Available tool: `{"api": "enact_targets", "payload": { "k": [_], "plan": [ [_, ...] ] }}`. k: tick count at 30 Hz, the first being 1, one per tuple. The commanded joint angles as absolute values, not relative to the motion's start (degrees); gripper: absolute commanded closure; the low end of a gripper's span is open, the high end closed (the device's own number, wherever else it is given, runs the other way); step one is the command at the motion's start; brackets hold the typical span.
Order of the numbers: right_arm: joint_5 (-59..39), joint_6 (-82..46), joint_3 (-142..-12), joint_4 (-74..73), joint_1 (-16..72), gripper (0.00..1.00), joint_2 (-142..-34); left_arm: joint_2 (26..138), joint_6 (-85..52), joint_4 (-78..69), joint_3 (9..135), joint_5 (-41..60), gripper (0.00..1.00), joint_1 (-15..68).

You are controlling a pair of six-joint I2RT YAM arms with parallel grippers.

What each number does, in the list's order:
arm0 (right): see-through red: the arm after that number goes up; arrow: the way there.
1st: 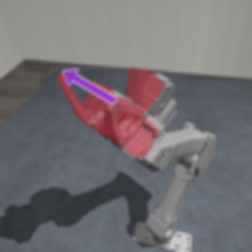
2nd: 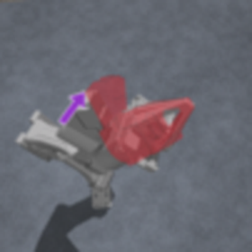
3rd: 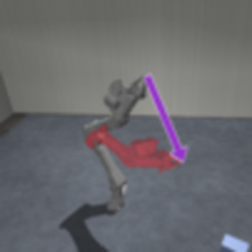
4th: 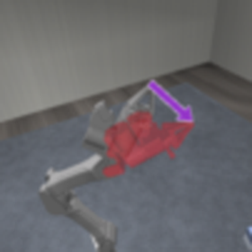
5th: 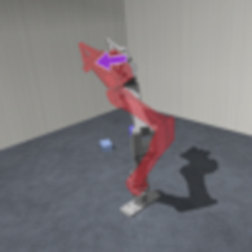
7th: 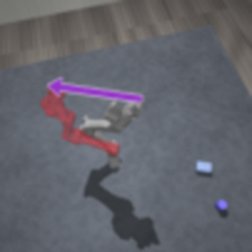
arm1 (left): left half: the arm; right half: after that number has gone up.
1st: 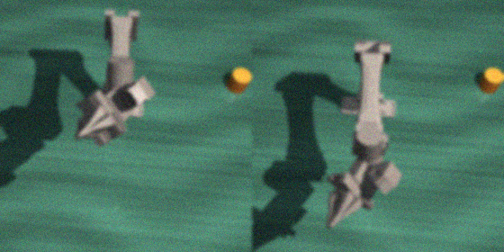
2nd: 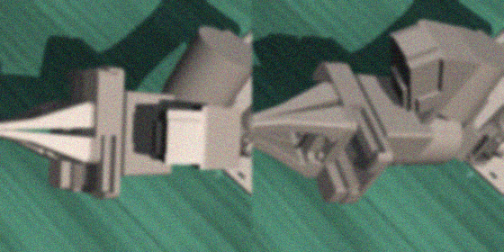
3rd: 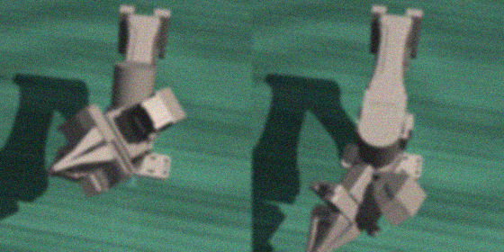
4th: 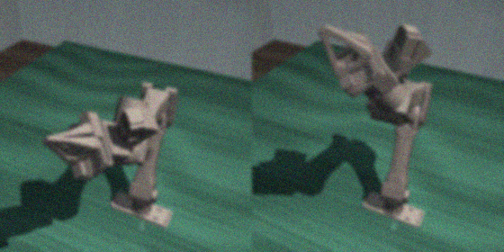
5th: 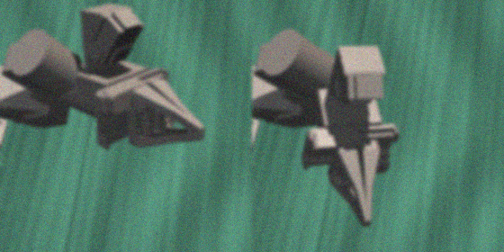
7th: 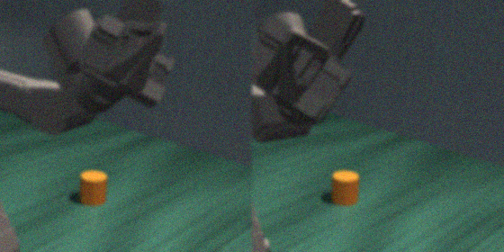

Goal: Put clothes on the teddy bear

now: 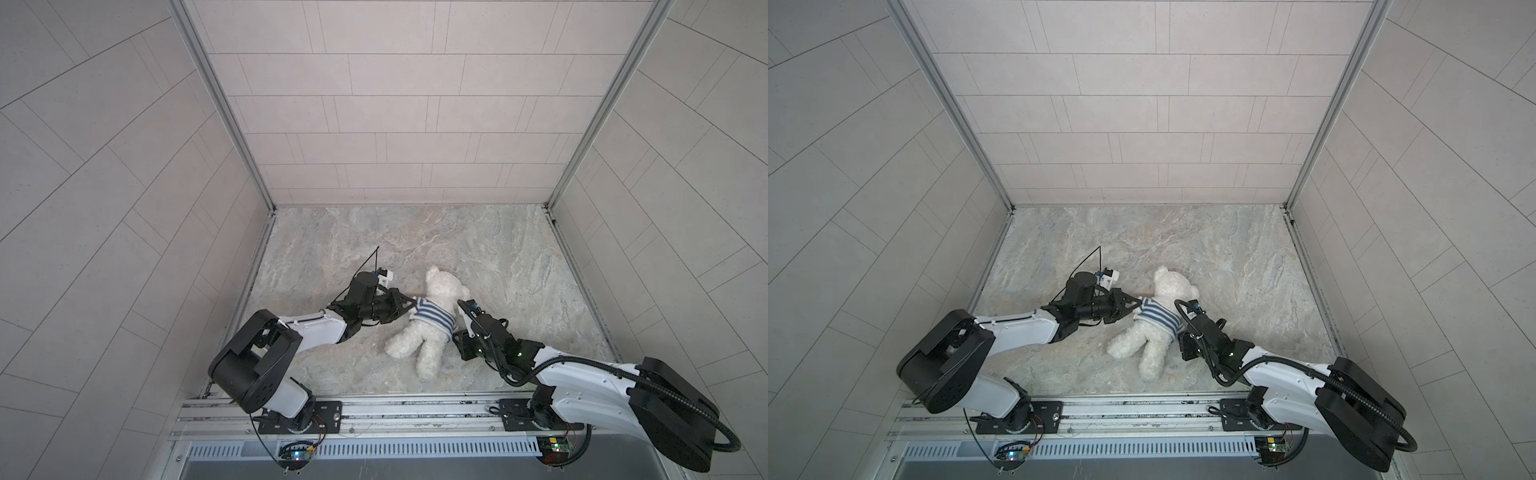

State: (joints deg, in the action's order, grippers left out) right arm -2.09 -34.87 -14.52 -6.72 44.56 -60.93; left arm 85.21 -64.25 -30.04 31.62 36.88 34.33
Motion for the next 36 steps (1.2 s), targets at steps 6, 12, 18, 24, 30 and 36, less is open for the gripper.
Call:
{"api": "enact_targets", "payload": {
  "k": [6,12,18,24,30,36],
  "plan": [
    [-0.83,-32.95,-12.56,-7.06,44.34,0.54,-50.08,77.19,-57.25,-17.05,35.62,34.97,1.0,33.09],
    [2.59,-29.61,-10.76,-2.33,44.3,0.44,-37.28,69.84,-45.07,3.69,40.83,32.24,1.0,26.09],
    [3.7,-27.86,-11.51,1.93,44.21,0.42,-30.97,66.33,-31.61,23.72,48.04,24.33,1.0,22.81],
    [3.25,-27.33,-12.36,1.67,44.22,0.42,-30.79,64.52,-21.77,39.57,56.2,9.74,1.0,22.59],
    [3.24,-27.1,-12.73,1.55,44.21,0.42,-30.71,64.59,-17.69,47.86,61.56,-0.27,1.0,22.56],
    [3.95,-27.0,-13.05,2.2,44.21,0.41,-29.56,64.9,-18.31,49.54,62.06,-5.46,1.0,24.25]
  ]
}}
